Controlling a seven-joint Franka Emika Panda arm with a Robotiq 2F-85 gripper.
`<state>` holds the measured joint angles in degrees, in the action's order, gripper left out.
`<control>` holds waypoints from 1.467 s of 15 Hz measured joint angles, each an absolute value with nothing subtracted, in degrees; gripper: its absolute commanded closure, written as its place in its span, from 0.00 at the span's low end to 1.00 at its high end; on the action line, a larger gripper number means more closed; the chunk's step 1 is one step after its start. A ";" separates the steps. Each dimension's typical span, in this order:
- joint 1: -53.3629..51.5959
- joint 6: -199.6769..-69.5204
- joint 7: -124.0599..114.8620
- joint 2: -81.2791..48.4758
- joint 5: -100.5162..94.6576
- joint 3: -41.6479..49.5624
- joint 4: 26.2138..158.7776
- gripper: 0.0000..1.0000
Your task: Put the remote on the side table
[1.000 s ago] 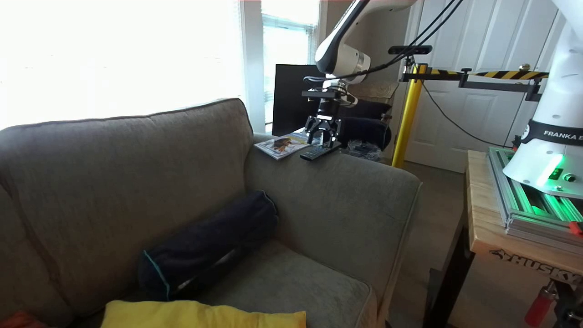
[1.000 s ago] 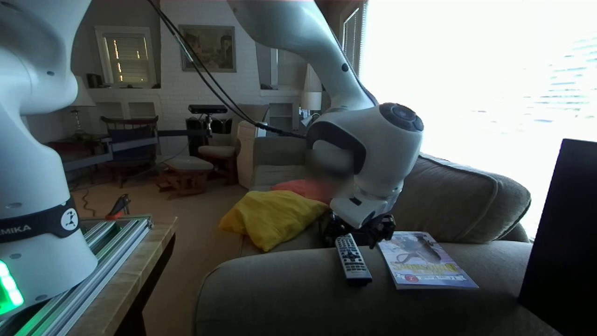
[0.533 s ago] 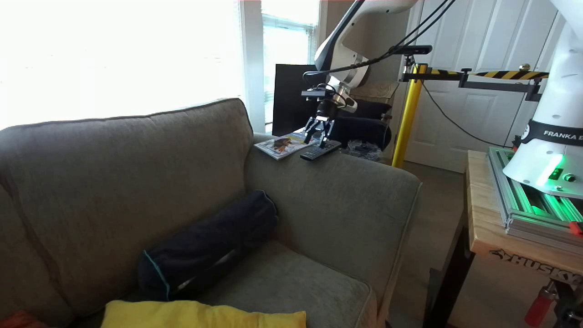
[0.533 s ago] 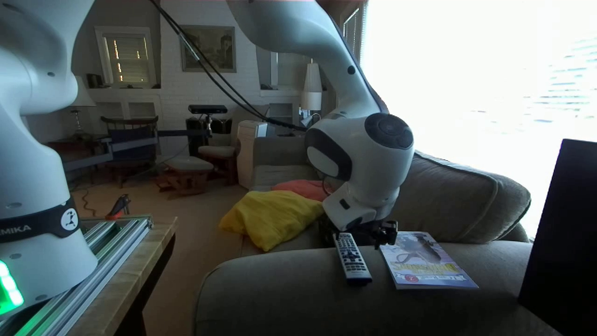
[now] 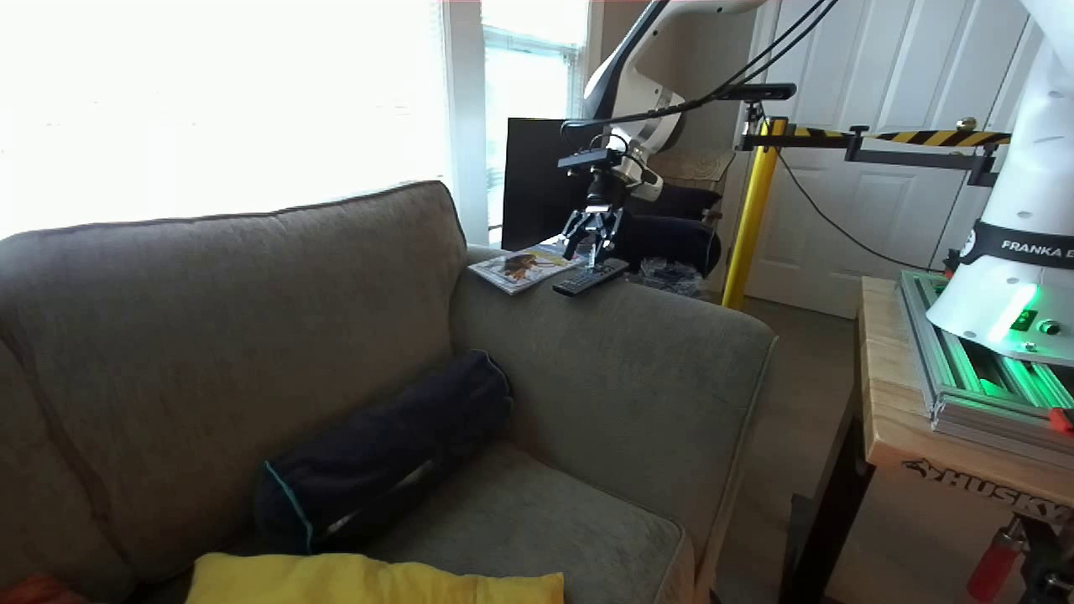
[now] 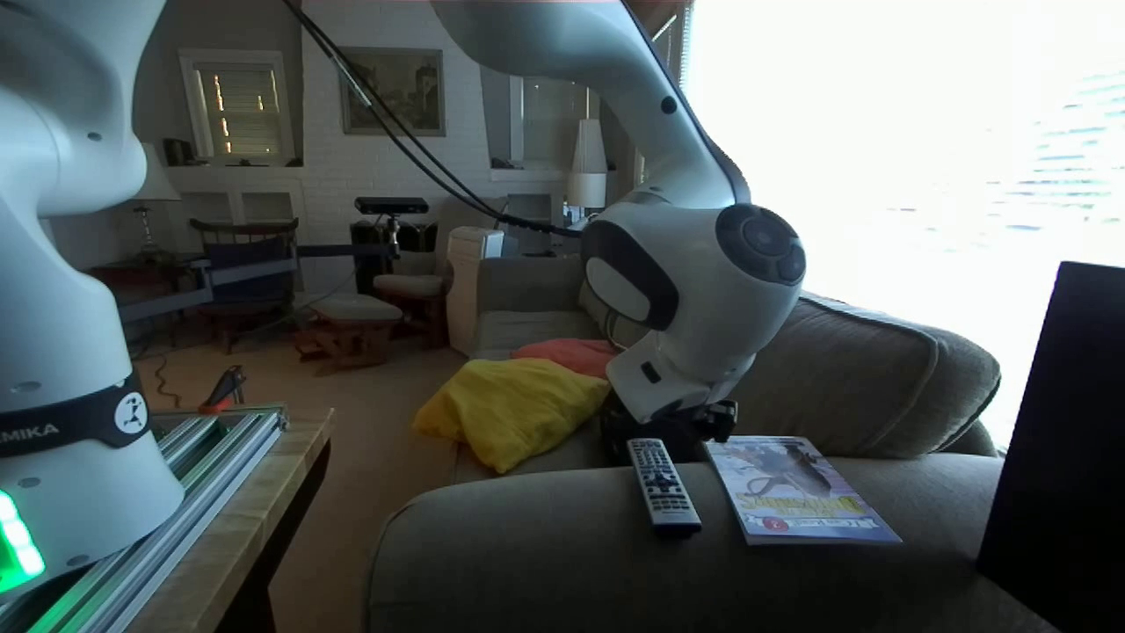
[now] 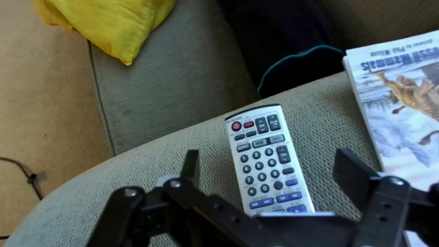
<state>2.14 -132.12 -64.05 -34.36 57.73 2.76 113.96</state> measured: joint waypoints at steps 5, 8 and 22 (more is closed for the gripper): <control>1.72 -132.12 -62.46 -34.33 57.18 3.45 114.33 0.00; 0.84 -132.26 -61.63 -34.34 54.28 3.90 115.46 0.00; -2.38 -141.38 -57.67 -34.29 48.73 3.09 116.92 0.00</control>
<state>-2.38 -141.38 -57.67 -34.29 48.73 3.09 116.92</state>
